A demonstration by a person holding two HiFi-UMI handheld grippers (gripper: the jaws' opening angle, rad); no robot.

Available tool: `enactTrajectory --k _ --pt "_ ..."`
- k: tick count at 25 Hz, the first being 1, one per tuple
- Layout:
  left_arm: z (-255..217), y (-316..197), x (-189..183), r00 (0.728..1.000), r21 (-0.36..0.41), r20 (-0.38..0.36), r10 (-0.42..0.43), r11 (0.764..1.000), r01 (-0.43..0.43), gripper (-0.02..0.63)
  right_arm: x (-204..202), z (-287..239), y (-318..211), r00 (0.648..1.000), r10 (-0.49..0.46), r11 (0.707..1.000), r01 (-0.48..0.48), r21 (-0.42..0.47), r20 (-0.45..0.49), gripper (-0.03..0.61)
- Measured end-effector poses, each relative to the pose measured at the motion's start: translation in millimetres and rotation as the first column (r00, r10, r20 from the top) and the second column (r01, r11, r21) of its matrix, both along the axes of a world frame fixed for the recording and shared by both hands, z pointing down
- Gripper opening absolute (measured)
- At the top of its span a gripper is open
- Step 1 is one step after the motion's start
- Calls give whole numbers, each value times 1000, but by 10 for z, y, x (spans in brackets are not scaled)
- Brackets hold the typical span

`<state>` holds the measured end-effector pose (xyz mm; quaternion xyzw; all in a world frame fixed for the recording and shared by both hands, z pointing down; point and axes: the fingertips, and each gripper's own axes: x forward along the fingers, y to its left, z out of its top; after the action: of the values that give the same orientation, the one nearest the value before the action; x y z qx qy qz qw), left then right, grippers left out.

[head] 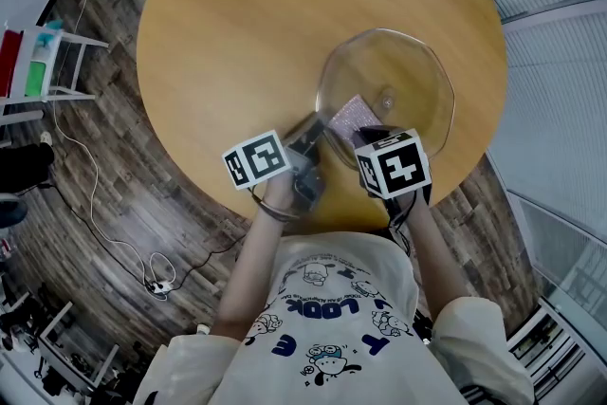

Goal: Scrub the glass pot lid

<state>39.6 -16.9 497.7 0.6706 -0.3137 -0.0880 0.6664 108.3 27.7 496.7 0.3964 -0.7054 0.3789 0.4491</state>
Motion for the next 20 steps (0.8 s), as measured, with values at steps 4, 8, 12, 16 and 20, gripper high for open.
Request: enactTrajectory --k 4,8,12,16,20 --pt "-7 14 5 1000 1 1 5 1000 -5 74 -16 0 -54 1000 7 1000 -7 1 7 43" --pt "-12 5 3 1000 -1 -2 0 1000 0 74 -27 -3 -140 1000 13 1000 -13 2 4 43" --pt "-29 -1 -1 1000 3 -2 -10 1000 10 75 -22 -36 -190 1000 17 1000 -17 11 -3 43" --pt "-27 -19 -11 1000 7 -3 -8 1000 8 80 -23 -18 -210 999 36 999 -36 5 11 43" --pt "-61 -14 10 1000 23 -9 1 1000 -1 103 5 -13 -254 998 58 998 -59 9 20 43"
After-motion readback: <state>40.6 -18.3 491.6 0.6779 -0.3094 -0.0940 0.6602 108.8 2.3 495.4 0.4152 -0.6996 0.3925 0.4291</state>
